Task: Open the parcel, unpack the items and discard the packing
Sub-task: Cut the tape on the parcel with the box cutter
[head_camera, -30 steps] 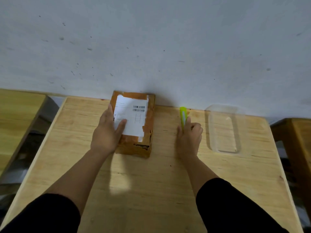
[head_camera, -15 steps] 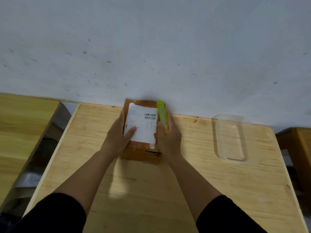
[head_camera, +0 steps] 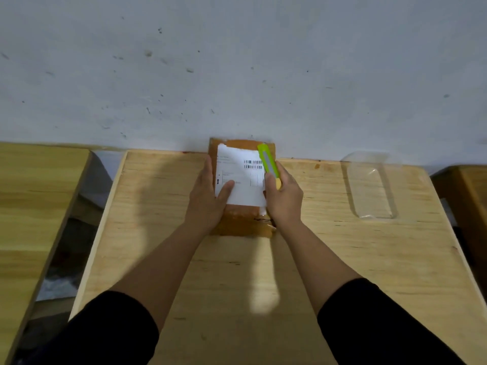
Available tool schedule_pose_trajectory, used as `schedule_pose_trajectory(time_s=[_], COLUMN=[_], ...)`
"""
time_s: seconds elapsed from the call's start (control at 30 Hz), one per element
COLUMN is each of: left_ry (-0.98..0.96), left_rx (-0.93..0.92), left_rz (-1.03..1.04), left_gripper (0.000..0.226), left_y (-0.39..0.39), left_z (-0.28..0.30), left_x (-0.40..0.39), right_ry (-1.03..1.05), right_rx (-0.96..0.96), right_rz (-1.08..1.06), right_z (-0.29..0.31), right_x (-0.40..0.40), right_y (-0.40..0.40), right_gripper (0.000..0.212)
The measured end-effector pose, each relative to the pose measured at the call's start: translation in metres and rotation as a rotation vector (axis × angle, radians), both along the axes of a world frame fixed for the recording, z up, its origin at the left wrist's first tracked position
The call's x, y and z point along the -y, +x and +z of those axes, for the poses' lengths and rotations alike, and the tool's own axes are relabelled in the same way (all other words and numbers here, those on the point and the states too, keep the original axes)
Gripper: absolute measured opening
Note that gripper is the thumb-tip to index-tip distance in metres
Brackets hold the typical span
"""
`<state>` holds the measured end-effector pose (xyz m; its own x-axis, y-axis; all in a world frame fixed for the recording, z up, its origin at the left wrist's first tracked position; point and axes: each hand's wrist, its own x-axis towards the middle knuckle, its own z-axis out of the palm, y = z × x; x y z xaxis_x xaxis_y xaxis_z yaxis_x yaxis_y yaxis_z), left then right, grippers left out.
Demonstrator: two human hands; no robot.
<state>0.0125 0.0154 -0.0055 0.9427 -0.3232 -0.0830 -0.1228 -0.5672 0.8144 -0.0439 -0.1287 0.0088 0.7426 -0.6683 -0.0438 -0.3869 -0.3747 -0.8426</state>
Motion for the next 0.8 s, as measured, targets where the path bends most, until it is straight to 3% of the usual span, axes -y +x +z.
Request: schedule_pose_trajectory(time_s=[0.47, 0.67, 0.8], left_ry=[-0.04, -0.007, 0.009], left_rx=[-0.003, -0.066, -0.086], left_rz=[-0.069, -0.056, -0.079], left_gripper=[0.072, 0.074, 0.075], left_y=[-0.132, -0.158, -0.156], left_z=[0.013, 0.008, 0.01], left_x=[-0.067, -0.079, -0.08], right_ry=[0.067, 0.087, -0.024], right_rx=[-0.012, -0.089, -0.054], right_rz=[-0.082, -0.028, -0.038], right_z=[0.023, 0.02, 0.033], right_x=[-0.075, -0.085, -0.08], right_y=[-0.143, -0.165, -0.168], right_gripper=[0.039, 0.04, 0.037])
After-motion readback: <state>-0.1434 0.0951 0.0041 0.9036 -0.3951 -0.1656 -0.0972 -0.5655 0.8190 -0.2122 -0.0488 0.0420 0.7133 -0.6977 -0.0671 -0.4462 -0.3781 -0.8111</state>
